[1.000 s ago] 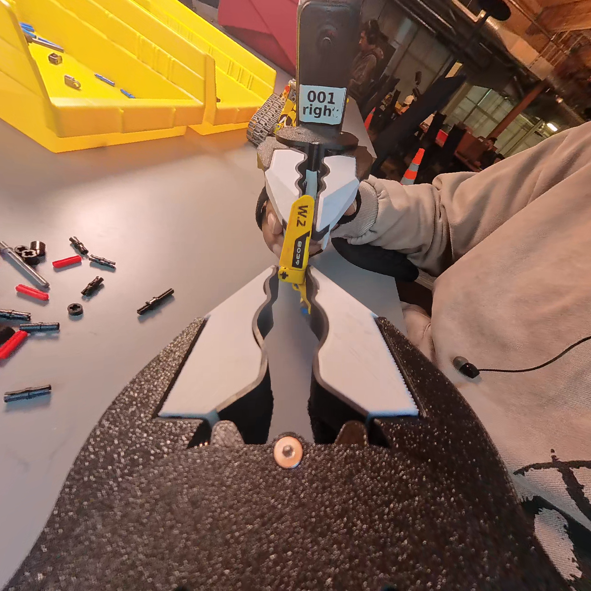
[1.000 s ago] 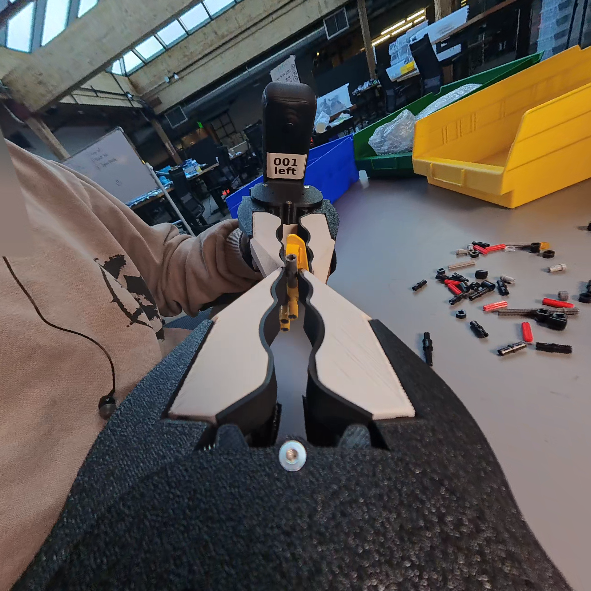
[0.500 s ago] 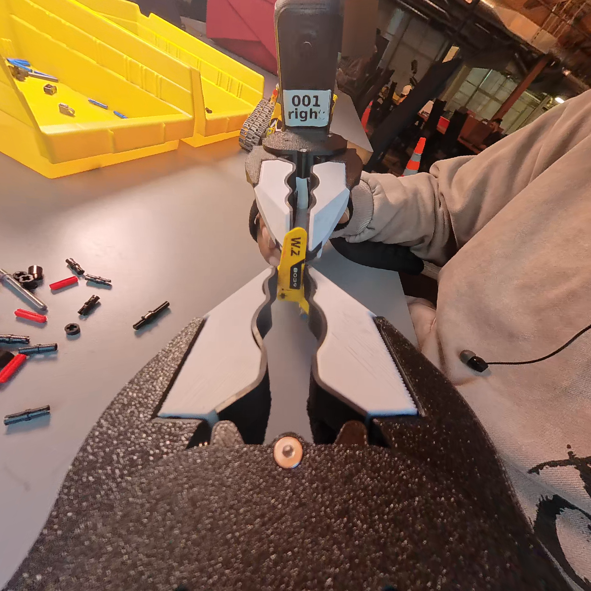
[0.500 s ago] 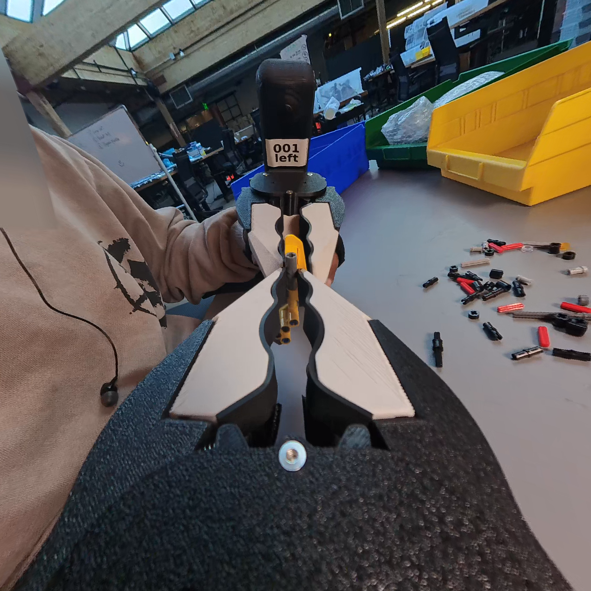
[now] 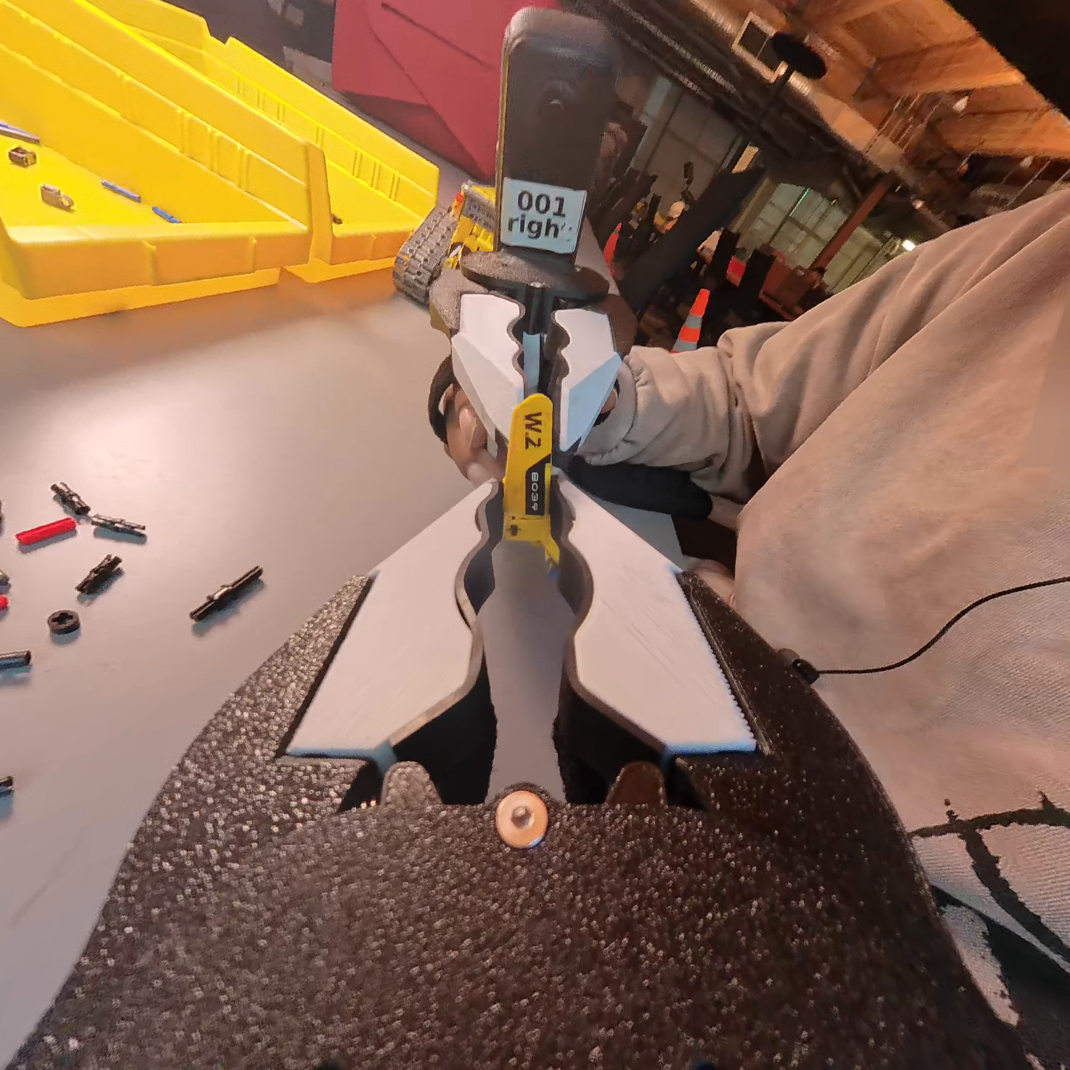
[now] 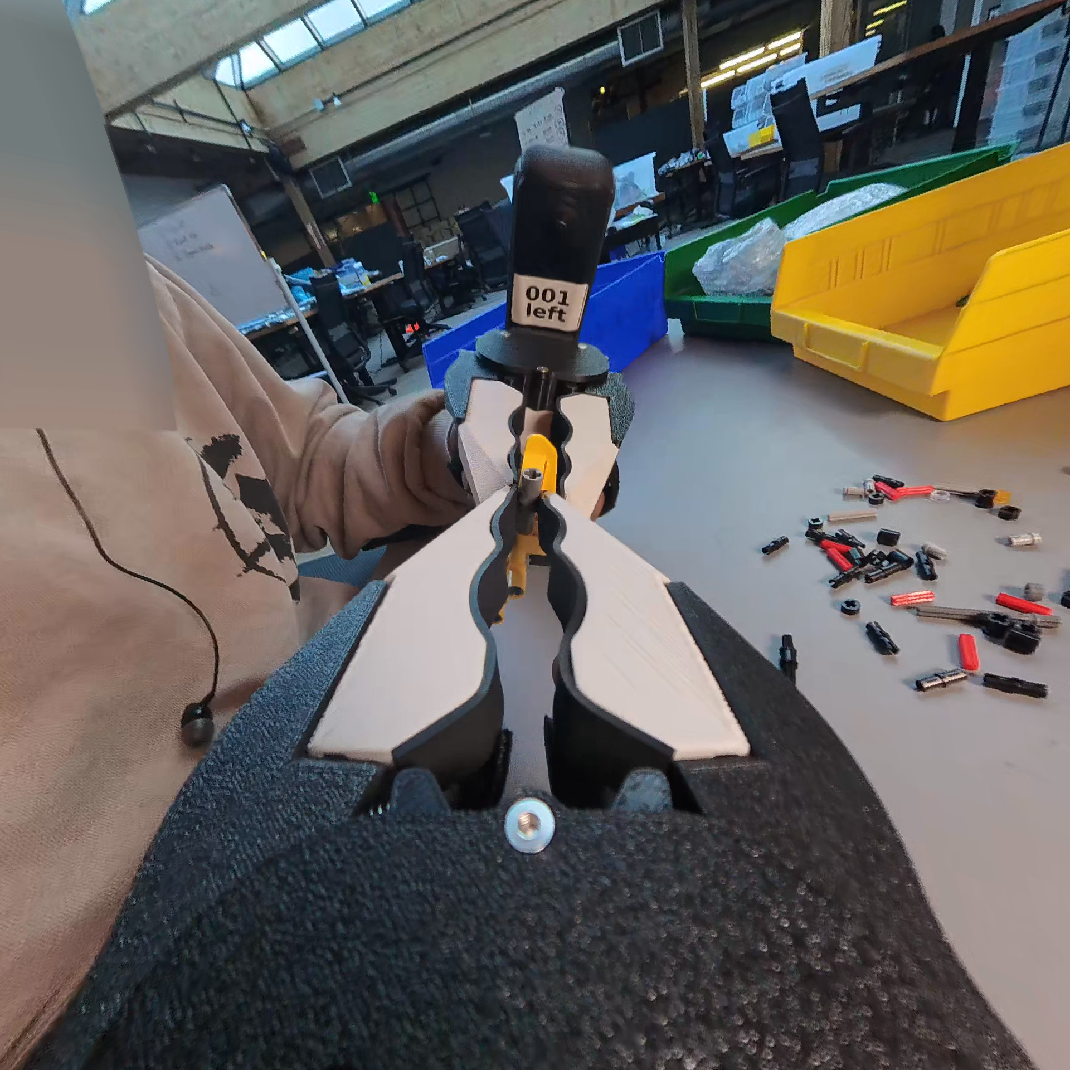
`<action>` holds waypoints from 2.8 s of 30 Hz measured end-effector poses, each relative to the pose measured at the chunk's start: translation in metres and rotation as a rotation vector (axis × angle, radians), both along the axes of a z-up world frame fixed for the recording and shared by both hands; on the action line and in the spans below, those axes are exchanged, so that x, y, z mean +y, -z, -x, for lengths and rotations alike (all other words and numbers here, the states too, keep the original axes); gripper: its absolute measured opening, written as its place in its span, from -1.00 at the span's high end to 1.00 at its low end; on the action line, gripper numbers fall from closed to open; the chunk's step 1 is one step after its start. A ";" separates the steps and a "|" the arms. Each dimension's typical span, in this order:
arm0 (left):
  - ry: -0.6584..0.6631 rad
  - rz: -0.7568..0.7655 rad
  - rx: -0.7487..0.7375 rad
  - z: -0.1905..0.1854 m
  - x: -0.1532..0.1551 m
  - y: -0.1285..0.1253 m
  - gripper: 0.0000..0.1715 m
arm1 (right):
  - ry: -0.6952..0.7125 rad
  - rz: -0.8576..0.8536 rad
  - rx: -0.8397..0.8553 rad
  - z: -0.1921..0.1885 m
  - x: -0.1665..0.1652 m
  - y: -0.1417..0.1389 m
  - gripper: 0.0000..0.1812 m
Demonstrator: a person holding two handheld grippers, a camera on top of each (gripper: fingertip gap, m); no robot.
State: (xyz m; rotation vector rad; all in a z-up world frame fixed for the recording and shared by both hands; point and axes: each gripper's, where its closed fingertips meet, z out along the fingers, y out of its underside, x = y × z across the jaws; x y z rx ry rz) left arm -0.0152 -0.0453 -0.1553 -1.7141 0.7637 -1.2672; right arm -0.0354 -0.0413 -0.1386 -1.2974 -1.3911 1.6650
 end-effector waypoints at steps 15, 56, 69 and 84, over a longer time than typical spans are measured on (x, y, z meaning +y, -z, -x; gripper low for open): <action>-0.047 0.124 0.204 0.003 0.015 0.046 0.82 | 0.153 0.201 0.251 -0.048 0.064 -0.067 0.97; 0.227 0.382 -0.616 0.008 -0.007 -0.052 0.73 | 0.234 -0.637 0.145 -0.003 -0.010 -0.027 0.81; -0.319 -0.039 -0.083 0.045 0.042 -0.019 0.50 | 0.692 -0.701 -0.477 -0.060 0.206 -0.025 0.96; -0.356 -0.033 0.281 0.052 0.044 0.030 0.48 | 1.029 -0.517 -0.829 -0.138 0.388 -0.005 0.82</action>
